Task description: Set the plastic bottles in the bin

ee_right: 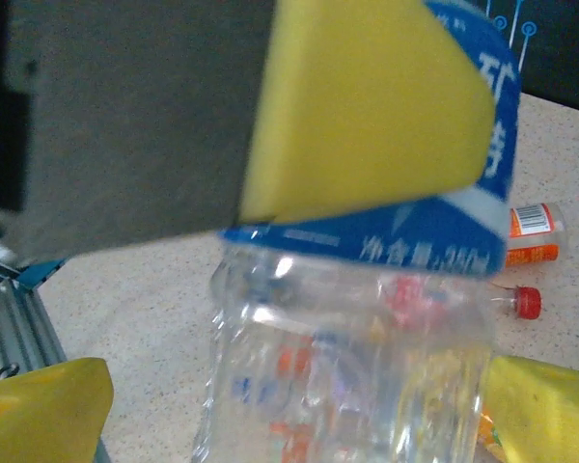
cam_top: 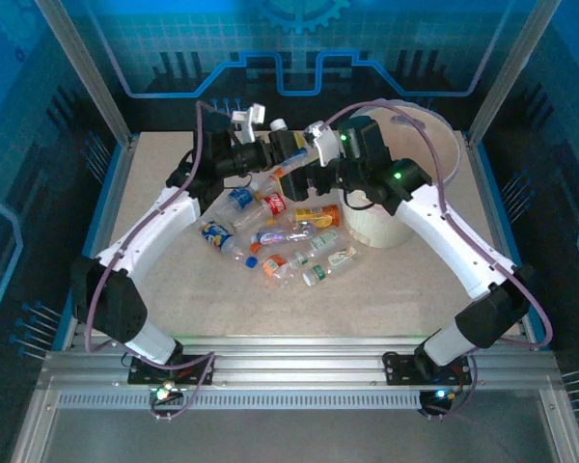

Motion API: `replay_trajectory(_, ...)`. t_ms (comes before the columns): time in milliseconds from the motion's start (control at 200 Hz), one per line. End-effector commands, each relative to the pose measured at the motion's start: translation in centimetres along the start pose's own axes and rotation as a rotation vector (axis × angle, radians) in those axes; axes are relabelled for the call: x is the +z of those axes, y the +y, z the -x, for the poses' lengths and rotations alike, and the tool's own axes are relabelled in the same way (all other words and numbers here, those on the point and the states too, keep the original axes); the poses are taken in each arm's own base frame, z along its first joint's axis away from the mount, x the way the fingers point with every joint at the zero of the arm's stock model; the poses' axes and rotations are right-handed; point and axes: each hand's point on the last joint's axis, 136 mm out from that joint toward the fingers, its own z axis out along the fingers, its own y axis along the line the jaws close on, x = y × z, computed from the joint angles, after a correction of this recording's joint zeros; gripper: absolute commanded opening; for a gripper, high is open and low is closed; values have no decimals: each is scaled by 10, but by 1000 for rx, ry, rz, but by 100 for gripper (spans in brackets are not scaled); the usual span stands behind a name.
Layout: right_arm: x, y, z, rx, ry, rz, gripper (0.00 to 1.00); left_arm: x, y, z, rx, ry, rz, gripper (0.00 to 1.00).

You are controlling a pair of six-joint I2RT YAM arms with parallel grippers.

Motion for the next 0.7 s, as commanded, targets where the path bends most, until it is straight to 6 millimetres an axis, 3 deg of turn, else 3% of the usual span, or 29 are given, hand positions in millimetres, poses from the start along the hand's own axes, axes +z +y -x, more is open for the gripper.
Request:
replay_trajectory(0, 1, 1, 6, -31, -2, -17, 97, -2, -26, 8, 15, 7, -92, 57)
replay_trajectory(190, 8, -1, 5, -31, 11, -20, 87, -3, -26, 7, 5, 11, -94, 58)
replay_trajectory(380, 11, 1, 6, -25, 17, -4, 66, -1, -22, 6, -9, 16, -91, 64)
replay_trajectory(475, 10, 1, 6, -23, 17, -7, 56, 0, -22, 6, -10, 13, -91, 75)
replay_trajectory(570, 9, 1, 6, -20, 18, -10, 51, -1, -23, 8, -7, 7, -91, 98)
replay_trajectory(695, 5, -1, 5, -17, 11, -30, 45, -11, -23, 18, 3, -36, -73, 99)
